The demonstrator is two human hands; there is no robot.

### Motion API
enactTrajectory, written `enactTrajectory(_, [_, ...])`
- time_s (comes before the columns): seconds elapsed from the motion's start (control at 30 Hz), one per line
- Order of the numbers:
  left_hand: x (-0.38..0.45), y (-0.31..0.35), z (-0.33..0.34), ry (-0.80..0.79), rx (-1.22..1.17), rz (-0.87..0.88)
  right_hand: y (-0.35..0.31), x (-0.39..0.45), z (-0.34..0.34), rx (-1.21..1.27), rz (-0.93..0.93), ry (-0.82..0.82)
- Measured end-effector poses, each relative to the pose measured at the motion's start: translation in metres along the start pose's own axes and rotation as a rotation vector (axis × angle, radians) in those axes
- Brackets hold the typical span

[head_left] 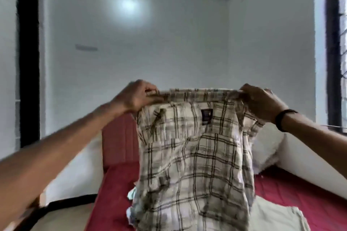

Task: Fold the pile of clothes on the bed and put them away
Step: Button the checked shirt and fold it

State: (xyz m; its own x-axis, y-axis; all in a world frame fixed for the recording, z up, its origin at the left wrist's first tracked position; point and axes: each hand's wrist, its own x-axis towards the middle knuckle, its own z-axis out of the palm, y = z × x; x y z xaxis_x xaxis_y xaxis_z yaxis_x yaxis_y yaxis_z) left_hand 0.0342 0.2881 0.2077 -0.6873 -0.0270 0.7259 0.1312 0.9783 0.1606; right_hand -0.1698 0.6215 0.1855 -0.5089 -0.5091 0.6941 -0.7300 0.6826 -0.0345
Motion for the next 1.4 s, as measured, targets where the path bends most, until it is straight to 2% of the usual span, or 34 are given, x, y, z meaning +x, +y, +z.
enactTrajectory(0.1, [0.016,0.031,-0.074,0.247,0.274,0.048,-0.016,-0.011,0.002,0.11,0.143,0.067])
enactTrajectory(0.2, [0.007,0.05,-0.118,0.497,0.379,-0.063,-0.03,-0.006,-0.035,0.354,0.251,0.304])
enactTrajectory(0.3, [-0.003,0.063,-0.149,0.657,0.337,-0.123,-0.044,0.006,-0.09,0.439,0.215,0.517])
enactTrajectory(0.4, [-0.01,0.074,-0.184,0.824,0.249,-0.151,-0.059,0.021,-0.13,0.427,0.195,0.596])
enactTrajectory(0.53, [-0.006,0.098,-0.248,0.994,0.084,-0.109,-0.071,0.043,-0.193,0.813,0.11,0.732])
enactTrajectory(0.63, [-0.004,0.117,-0.306,0.997,0.167,-0.045,-0.079,0.051,-0.25,0.765,-0.063,0.839])
enactTrajectory(0.7, [0.007,0.126,-0.347,0.884,0.261,0.018,-0.086,0.057,-0.292,0.596,-0.191,0.894])
enactTrajectory(0.77, [0.019,0.122,-0.382,0.685,0.323,-0.083,-0.091,0.068,-0.314,0.461,-0.274,0.882])
enactTrajectory(0.83, [0.031,0.101,-0.399,0.437,0.279,-0.244,-0.092,0.083,-0.313,0.303,-0.26,0.808])
enactTrajectory(0.9, [0.031,0.073,-0.376,0.277,0.26,-0.339,-0.09,0.092,-0.283,0.188,-0.157,0.66])
enactTrajectory(1.0, [0.007,0.002,-0.28,0.135,0.258,-0.428,-0.077,0.095,-0.191,0.051,-0.014,0.417])
enactTrajectory(1.07, [-0.033,-0.054,-0.192,-0.008,0.211,-0.505,-0.07,0.079,-0.105,0.051,-0.016,0.226])
enactTrajectory(1.2, [-0.159,-0.143,-0.017,-0.18,0.026,-0.729,-0.055,-0.006,0.069,0.332,0.111,-0.204])
enactTrajectory(1.27, [-0.224,-0.167,0.049,-0.236,-0.114,-0.832,-0.043,-0.05,0.14,0.445,0.118,-0.462])
enactTrajectory(1.33, [-0.269,-0.176,0.094,-0.256,-0.212,-0.898,-0.036,-0.093,0.192,0.506,0.068,-0.624])
enactTrajectory(1.4, [-0.302,-0.191,0.139,-0.331,-0.248,-0.966,-0.033,-0.128,0.248,0.581,0.099,-0.75])
